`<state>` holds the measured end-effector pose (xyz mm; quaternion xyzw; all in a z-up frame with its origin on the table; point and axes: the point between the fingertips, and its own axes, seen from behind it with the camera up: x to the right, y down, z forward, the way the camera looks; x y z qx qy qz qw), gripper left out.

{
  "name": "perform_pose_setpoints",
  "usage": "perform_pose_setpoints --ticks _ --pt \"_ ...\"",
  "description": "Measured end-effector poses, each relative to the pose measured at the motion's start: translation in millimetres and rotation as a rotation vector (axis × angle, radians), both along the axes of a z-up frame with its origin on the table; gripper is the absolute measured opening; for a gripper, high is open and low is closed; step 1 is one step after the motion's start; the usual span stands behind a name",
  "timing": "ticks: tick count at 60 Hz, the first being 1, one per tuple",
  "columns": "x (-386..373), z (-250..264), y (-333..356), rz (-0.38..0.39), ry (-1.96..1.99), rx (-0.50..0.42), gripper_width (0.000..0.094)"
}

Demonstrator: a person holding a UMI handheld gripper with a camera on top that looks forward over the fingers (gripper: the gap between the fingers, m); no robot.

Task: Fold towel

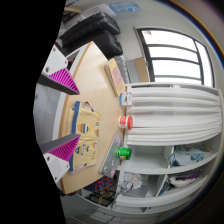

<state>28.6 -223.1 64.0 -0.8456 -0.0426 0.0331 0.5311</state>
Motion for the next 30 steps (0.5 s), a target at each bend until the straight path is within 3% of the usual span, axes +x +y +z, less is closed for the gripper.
perform_pose_setpoints --ticks 4,14,22,27,30 --pt "-23.0 -7.9 31.4 0.031 -0.005 -0.005 0.0803" --pt "-35.4 -30.5 93.1 0.009 -0.066 -0.044 0.0759" --pt "-13.2 -71.6 111.5 -0.059 -0.183 -0.113 0.0604" --pt "-30.5 -70.6 114.5 -0.002 -0.09 -0.068 0.0278" --pt "-25.0 -70.8 115.8 -0.006 -0.084 -0.055 0.0102"
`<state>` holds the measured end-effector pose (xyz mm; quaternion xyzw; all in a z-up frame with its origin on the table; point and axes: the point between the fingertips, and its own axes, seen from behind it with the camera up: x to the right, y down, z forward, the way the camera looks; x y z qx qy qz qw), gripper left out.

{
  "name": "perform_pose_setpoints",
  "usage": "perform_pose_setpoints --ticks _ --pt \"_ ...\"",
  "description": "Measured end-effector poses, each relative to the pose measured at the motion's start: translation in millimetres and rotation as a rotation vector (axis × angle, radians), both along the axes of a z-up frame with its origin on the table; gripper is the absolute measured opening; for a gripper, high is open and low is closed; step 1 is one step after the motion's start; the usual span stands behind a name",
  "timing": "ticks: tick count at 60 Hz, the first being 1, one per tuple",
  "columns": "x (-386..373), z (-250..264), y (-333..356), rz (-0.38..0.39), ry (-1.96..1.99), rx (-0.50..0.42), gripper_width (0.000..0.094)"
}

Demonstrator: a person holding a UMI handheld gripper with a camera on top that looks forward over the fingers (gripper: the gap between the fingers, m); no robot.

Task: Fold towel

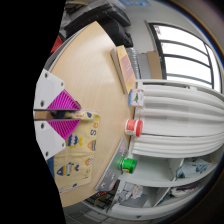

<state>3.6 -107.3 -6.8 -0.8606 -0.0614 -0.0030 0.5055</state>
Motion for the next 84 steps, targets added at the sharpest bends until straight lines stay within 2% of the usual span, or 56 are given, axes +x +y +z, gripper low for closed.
perform_pose_setpoints --ticks 1,5,14,17,25,30,33,42,45,48,53,55,57,62,64,65,78,84 --pt "4.4 0.2 0.9 -0.008 -0.014 0.007 0.0068" --pt "4.1 0.9 1.8 -0.015 -0.002 0.025 0.0046" --pt "3.3 6.1 -1.1 -0.008 0.064 0.012 0.0034" --pt "9.1 24.5 -2.6 -0.012 0.096 0.042 0.0034" --pt "48.5 78.0 -10.3 -0.061 0.175 0.141 0.0034" --pt "93.7 92.4 -11.0 -0.132 0.211 0.172 0.0036" --pt "124.3 85.0 -11.0 -0.181 0.208 0.156 0.0036" --pt "197.3 26.5 -16.5 -0.291 0.14 0.022 0.0038" --pt "209.7 4.7 -17.5 -0.299 0.114 -0.027 0.0039" --pt "210.8 6.1 -13.5 -0.277 0.126 0.0 0.0039" --pt "211.1 7.1 -18.0 -0.265 0.143 -0.013 0.006" --pt "212.6 10.3 -21.8 -0.275 0.144 -0.022 0.0111" --pt "216.6 14.0 -25.4 -0.28 0.145 -0.016 0.0228" --pt "228.3 31.0 -38.2 -0.294 0.14 0.028 0.0701" --pt "231.4 37.0 -45.6 -0.294 0.146 0.039 0.0833" --pt "232.7 41.7 -49.9 -0.297 0.15 0.041 0.0852" --pt "257.3 64.9 -129.8 -0.289 0.249 0.072 0.0831" --pt "276.2 70.4 -170.2 -0.312 0.28 0.091 0.083"
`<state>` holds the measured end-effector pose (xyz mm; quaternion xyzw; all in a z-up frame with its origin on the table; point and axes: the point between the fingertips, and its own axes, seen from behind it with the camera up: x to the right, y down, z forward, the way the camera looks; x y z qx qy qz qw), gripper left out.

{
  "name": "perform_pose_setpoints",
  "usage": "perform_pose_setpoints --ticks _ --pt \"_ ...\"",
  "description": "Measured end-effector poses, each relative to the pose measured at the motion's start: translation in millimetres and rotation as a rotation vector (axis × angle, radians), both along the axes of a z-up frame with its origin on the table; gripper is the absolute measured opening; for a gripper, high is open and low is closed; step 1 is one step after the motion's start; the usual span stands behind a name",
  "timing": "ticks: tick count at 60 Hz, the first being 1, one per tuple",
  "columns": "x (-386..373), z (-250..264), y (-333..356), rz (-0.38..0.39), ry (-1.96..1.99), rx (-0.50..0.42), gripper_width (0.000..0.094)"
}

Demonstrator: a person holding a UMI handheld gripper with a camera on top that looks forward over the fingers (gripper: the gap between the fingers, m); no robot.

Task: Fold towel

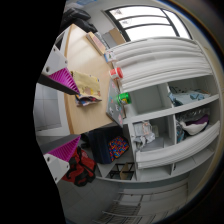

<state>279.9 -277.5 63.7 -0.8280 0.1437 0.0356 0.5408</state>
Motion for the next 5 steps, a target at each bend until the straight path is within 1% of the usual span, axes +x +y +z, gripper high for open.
perform_pose_setpoints --ticks 5 --pt "21.2 -3.6 -32.8 -0.044 0.001 -0.004 0.0829"
